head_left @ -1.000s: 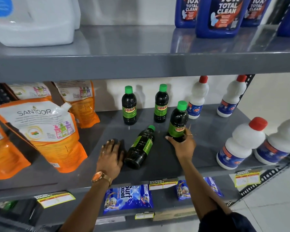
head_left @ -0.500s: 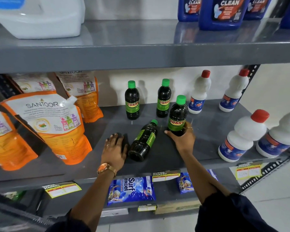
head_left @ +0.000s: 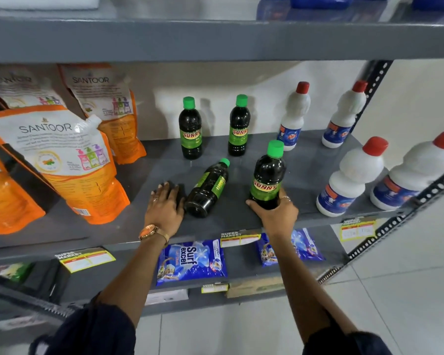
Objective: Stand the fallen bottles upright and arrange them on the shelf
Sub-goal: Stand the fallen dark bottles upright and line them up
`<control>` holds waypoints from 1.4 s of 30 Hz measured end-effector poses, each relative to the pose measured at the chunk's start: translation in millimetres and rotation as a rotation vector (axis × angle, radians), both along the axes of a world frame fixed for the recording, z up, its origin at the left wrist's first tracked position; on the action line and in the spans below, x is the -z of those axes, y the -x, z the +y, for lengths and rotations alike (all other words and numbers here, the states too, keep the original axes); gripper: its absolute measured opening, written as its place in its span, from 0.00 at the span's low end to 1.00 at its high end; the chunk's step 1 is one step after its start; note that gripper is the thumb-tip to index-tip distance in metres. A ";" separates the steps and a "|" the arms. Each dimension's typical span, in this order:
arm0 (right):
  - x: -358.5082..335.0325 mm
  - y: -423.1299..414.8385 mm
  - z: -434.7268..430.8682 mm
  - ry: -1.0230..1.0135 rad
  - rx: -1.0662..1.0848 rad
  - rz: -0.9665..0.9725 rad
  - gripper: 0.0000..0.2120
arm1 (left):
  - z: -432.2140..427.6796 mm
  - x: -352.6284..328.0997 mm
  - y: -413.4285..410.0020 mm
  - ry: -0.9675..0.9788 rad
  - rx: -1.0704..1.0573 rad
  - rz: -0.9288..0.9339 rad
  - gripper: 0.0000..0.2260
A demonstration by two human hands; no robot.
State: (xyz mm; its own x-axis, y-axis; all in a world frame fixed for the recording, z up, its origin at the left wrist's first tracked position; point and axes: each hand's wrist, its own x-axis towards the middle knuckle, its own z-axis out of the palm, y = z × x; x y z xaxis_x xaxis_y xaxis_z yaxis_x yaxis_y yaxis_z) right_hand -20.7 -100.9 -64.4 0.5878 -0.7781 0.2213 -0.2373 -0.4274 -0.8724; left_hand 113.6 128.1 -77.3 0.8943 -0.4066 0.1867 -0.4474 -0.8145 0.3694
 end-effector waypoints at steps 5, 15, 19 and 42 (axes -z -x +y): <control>15.7 39.3 2.6 0.002 0.002 -0.012 0.36 | -0.3 1.6 11.0 -0.019 -0.007 -0.005 0.22; 16.9 40.6 3.5 0.014 0.045 -0.005 0.42 | -2.5 2.9 13.1 -0.037 -0.021 -0.006 0.22; 19.4 38.8 4.3 0.019 0.052 -0.021 0.41 | -1.7 1.3 13.9 -0.032 -0.020 -0.004 0.22; 0.1 58.8 138.4 0.124 -0.160 -0.144 0.22 | 29.3 -16.3 -2.6 0.039 0.181 0.033 0.19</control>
State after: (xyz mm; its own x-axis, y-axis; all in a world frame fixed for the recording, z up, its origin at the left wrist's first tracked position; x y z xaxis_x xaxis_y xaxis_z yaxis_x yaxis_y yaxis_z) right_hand -79.4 37.5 -64.4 0.6570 -0.6394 0.3995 -0.0350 -0.5552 -0.8310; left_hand 116.2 157.4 -60.9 0.8134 -0.5541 0.1771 -0.5720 -0.7068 0.4162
